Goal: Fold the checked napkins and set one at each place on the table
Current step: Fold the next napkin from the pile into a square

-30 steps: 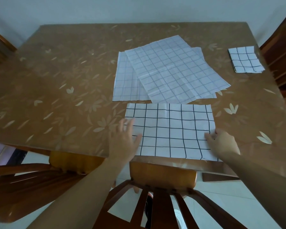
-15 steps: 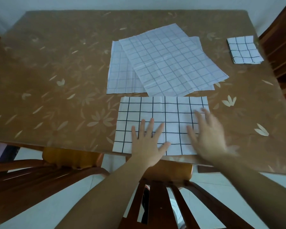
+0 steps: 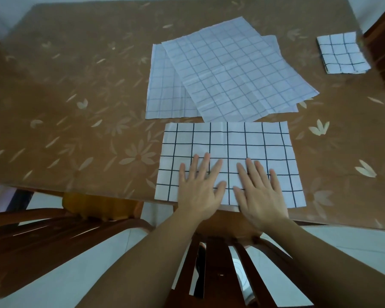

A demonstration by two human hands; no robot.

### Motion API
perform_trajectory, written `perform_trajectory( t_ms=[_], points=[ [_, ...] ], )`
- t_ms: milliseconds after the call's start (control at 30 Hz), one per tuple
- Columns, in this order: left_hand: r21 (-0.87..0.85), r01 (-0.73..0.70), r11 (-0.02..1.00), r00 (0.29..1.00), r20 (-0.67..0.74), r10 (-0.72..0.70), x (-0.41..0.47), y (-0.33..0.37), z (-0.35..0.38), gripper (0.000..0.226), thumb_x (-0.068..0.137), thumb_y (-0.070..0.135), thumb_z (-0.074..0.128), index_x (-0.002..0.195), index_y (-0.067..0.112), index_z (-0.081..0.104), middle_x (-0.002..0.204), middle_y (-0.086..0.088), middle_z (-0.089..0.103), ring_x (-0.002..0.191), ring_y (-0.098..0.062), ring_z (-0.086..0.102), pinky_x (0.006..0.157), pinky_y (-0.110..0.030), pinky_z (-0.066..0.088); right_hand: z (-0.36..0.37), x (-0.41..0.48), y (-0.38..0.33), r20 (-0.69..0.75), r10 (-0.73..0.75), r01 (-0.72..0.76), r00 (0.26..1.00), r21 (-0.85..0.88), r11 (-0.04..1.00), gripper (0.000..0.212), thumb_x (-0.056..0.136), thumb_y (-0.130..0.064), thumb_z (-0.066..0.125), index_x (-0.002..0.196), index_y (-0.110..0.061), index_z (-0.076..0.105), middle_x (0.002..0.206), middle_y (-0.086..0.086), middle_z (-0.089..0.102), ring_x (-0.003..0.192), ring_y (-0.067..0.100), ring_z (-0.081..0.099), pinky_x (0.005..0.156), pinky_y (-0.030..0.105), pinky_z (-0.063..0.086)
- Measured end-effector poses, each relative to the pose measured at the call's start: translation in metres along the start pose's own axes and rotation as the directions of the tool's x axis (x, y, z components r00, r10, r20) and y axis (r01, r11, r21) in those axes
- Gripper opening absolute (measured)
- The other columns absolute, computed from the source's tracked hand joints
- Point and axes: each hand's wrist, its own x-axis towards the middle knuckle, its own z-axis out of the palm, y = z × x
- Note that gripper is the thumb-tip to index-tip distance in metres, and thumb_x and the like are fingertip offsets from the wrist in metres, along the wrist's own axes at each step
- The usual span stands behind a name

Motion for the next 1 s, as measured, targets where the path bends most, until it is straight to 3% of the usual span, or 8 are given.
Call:
perform_trajectory(
  t_ms=[233, 467, 567, 633, 767, 833, 933, 1000],
  points=[
    [0.017, 0.091, 0.996, 0.996, -0.013, -0.091, -0.015, -0.050, -0.004, 0.066, 0.096, 0.063, 0.014, 0.154, 0.038, -0.002, 0.164, 0.002, -0.009, 0.150, -0.022, -0.014, 0.118, -0.048, -0.010, -0.015, -0.020, 0.066, 0.031, 0.100, -0.099, 0.994, -0.041, 0.994, 0.068, 0.093, -0.059, -0.002, 0.153, -0.028, -0.011, 0.161, -0.002, -0.014, 0.147, 0.014, -0.017, 0.119, 0.042, -0.009],
    [0.058, 0.091, 0.994, 0.995, -0.037, -0.089, -0.023, -0.066, -0.006, 0.070, 0.091, 0.064, 0.002, 0.155, 0.036, 0.001, 0.165, -0.002, -0.001, 0.151, -0.025, -0.005, 0.116, -0.053, -0.006, -0.020, -0.025, 0.076, 0.038, 0.110, -0.106, 0.993, -0.094, 0.990, 0.072, 0.094, -0.058, 0.001, 0.156, -0.021, 0.002, 0.163, 0.005, -0.002, 0.150, 0.023, -0.008, 0.119, 0.048, -0.003],
    [0.066, 0.078, 0.995, 0.997, -0.017, -0.077, -0.022, -0.064, -0.008, 0.067, 0.095, 0.061, 0.007, 0.155, 0.033, 0.001, 0.165, -0.004, -0.001, 0.151, -0.027, -0.005, 0.116, -0.054, -0.007, -0.027, -0.035, 0.073, 0.015, -0.048, 0.049, 0.999, -0.092, 0.995, 0.071, 0.095, -0.063, 0.016, 0.154, -0.022, 0.020, 0.161, 0.008, 0.015, 0.150, 0.028, 0.009, 0.120, 0.045, 0.004],
    [0.083, 0.043, 0.996, 0.998, -0.052, -0.039, -0.020, -0.058, -0.014, 0.061, 0.098, 0.051, 0.019, 0.155, 0.030, 0.015, 0.164, -0.005, 0.010, 0.151, -0.028, 0.002, 0.118, -0.057, -0.002, -0.030, -0.043, 0.071, 0.020, -0.207, 0.208, 0.978, -0.105, 0.972, 0.064, 0.095, -0.063, 0.024, 0.145, -0.024, 0.040, 0.154, 0.009, 0.036, 0.143, 0.029, 0.031, 0.118, 0.044, 0.021],
    [0.027, -0.212, 0.977, 0.968, -0.135, 0.214, -0.019, -0.023, -0.025, 0.039, 0.091, 0.024, 0.050, 0.130, 0.025, 0.057, 0.145, -0.003, 0.046, 0.142, -0.027, 0.030, 0.116, -0.056, 0.019, -0.032, -0.049, 0.072, -0.049, -0.308, 0.305, 0.950, -0.046, 0.951, 0.039, 0.086, -0.042, 0.063, 0.119, -0.020, 0.066, 0.131, 0.011, 0.062, 0.122, 0.031, 0.058, 0.081, 0.044, 0.057],
    [-0.012, -0.311, 0.950, 0.943, -0.127, 0.307, -0.023, 0.001, -0.026, 0.032, 0.093, 0.032, 0.050, 0.121, 0.023, 0.062, 0.127, 0.001, 0.055, 0.127, -0.022, 0.044, 0.111, -0.046, 0.031, -0.031, -0.050, 0.071, -0.076, -0.335, 0.334, 0.939, -0.018, 0.942, 0.036, 0.079, -0.032, 0.076, 0.112, -0.018, 0.070, 0.126, 0.011, 0.065, 0.118, 0.030, 0.062, 0.075, 0.044, 0.060],
    [0.005, -0.290, 0.957, 0.954, -0.071, 0.290, -0.025, 0.022, -0.021, 0.049, 0.090, 0.057, 0.046, 0.121, 0.022, 0.061, 0.121, 0.001, 0.056, 0.119, -0.019, 0.048, 0.105, -0.039, 0.035, -0.030, -0.049, 0.078, -0.132, -0.385, 0.386, 0.914, -0.015, 0.922, 0.033, 0.079, -0.025, 0.077, 0.110, -0.016, 0.070, 0.122, 0.010, 0.067, 0.114, 0.030, 0.064, 0.089, 0.044, 0.053],
    [0.047, -0.296, 0.954, 0.949, -0.101, 0.299, -0.026, 0.026, -0.019, 0.055, 0.086, 0.063, 0.045, 0.114, 0.020, 0.065, 0.114, -0.001, 0.061, 0.113, -0.022, 0.054, 0.100, -0.041, 0.040, -0.031, -0.046, 0.084, -0.180, -0.392, 0.386, 0.902, -0.070, 0.920, 0.029, 0.085, -0.027, 0.068, 0.113, -0.017, 0.068, 0.122, 0.010, 0.065, 0.114, 0.029, 0.061, 0.097, 0.047, 0.047]
  ],
)
